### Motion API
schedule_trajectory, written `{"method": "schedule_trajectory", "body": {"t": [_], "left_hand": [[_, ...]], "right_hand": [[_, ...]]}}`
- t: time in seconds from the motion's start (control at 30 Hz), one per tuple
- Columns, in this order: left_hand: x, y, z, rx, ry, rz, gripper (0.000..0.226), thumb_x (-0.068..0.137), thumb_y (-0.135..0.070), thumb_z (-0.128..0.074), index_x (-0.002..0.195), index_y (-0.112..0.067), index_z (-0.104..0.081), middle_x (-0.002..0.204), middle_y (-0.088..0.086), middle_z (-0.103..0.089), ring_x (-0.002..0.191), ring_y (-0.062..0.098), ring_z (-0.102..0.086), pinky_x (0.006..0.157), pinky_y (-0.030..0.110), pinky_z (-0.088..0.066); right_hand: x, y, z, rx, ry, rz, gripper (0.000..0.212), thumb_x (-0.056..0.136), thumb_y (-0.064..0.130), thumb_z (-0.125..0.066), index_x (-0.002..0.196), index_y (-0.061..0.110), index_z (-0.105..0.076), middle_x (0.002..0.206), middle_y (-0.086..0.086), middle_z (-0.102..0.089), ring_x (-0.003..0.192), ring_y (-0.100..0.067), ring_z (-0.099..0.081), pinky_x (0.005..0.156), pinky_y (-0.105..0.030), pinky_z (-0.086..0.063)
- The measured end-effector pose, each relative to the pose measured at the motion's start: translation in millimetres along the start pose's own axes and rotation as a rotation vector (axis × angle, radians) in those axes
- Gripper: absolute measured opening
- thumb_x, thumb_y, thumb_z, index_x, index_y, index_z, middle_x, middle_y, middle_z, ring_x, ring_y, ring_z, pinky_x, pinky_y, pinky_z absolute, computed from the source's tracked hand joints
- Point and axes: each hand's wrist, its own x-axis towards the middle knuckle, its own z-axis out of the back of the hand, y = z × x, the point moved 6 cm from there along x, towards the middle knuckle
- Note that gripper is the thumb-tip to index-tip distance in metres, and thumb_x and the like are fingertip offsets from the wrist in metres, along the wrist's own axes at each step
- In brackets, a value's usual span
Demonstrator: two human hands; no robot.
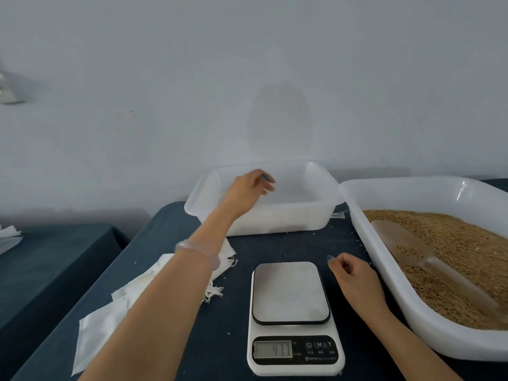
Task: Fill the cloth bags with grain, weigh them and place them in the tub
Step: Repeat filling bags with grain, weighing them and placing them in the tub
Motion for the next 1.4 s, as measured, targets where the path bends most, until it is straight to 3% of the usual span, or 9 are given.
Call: {"method": "schedule_trajectory", "body": {"t": [0.1,0.17,0.3,0.5,0.63,0.8,1.07,1.27,1.4], "left_hand": [[-30,34,59,-0.051,-0.322,0.135,0.03,0.098,-0.012,-0.038,0.09,-0.025,-0.064,0.074,-0.011,-0.072,0.065,0.007,-0.066,0.066,0.033,-0.053],[-57,60,89,0.146,-0.396,0.297,0.024,0.097,-0.016,-0.039,0.095,-0.022,-0.063,0.082,-0.008,-0.072,0.075,0.015,-0.067,0.069,0.035,-0.053],[-113,104,95,0.614,-0.13,0.669,0.023,0.101,-0.02,-0.042,0.115,-0.004,-0.049,0.116,0.015,-0.059,0.1,0.035,-0.055,0.077,0.035,-0.039],[-158,111,61,0.818,0.176,0.741,0.029,0.102,-0.033,-0.045,0.119,-0.01,-0.051,0.119,0.007,-0.058,0.106,0.026,-0.057,0.078,0.032,-0.041],[-171,106,52,0.881,0.05,0.775,0.021,0.096,-0.006,-0.047,0.116,-0.007,-0.051,0.112,0.007,-0.06,0.105,0.024,-0.061,0.072,0.029,-0.04],[-177,102,63,0.944,-0.053,0.744,0.016,0.086,0.0,-0.057,0.092,-0.014,-0.053,0.073,-0.002,-0.042,0.08,0.019,-0.055,0.066,0.026,-0.04],[-175,97,75,0.841,-0.267,0.67,0.025,0.089,-0.001,-0.053,0.098,-0.018,-0.069,0.064,-0.003,-0.038,0.063,0.019,-0.042,0.062,0.03,-0.036],[-177,92,80,0.696,-0.555,0.527,0.01,0.095,0.004,-0.042,0.098,-0.005,-0.037,0.064,0.01,-0.044,0.059,0.031,-0.045,0.056,0.039,-0.034],[-188,95,93,0.269,-0.842,0.521,0.008,0.1,-0.004,-0.036,0.096,-0.011,-0.034,0.075,0.013,-0.048,0.073,0.037,-0.046,0.063,0.043,-0.036]], "right_hand": [[-1,1,1,0.003,0.003,0.001,0.04,0.094,0.036,-0.058,0.064,0.012,-0.048,0.052,0.005,-0.042,0.048,-0.008,-0.038,0.052,-0.029,-0.034],[-2,2,1,0.013,0.001,0.005,0.039,0.094,0.035,-0.058,0.064,0.012,-0.049,0.052,0.005,-0.044,0.048,-0.008,-0.039,0.052,-0.029,-0.034],[-3,3,2,0.006,0.0,0.017,0.038,0.094,0.034,-0.058,0.064,0.012,-0.05,0.052,0.004,-0.045,0.048,-0.009,-0.041,0.052,-0.03,-0.034],[-4,3,2,-0.008,-0.003,0.022,0.037,0.094,0.033,-0.059,0.064,0.013,-0.051,0.051,0.005,-0.044,0.045,-0.005,-0.039,0.05,-0.028,-0.032],[-5,2,2,-0.002,0.0,0.023,0.038,0.094,0.034,-0.059,0.064,0.012,-0.049,0.049,0.006,-0.042,0.044,-0.005,-0.039,0.049,-0.027,-0.03],[-5,2,2,0.009,0.004,0.023,0.039,0.094,0.034,-0.058,0.064,0.012,-0.049,0.05,0.005,-0.041,0.044,-0.005,-0.037,0.05,-0.028,-0.031],[-6,5,3,-0.008,-0.006,0.022,0.038,0.094,0.031,-0.059,0.062,0.015,-0.047,0.051,0.005,-0.042,0.045,-0.006,-0.037,0.049,-0.026,-0.03],[-6,4,3,-0.004,-0.005,0.019,0.039,0.094,0.033,-0.059,0.062,0.015,-0.047,0.051,0.005,-0.042,0.047,-0.01,-0.039,0.051,-0.029,-0.032],[-5,2,3,0.001,-0.003,0.013,0.038,0.094,0.033,-0.059,0.063,0.013,-0.049,0.052,0.004,-0.043,0.048,-0.011,-0.04,0.051,-0.029,-0.033]]}}
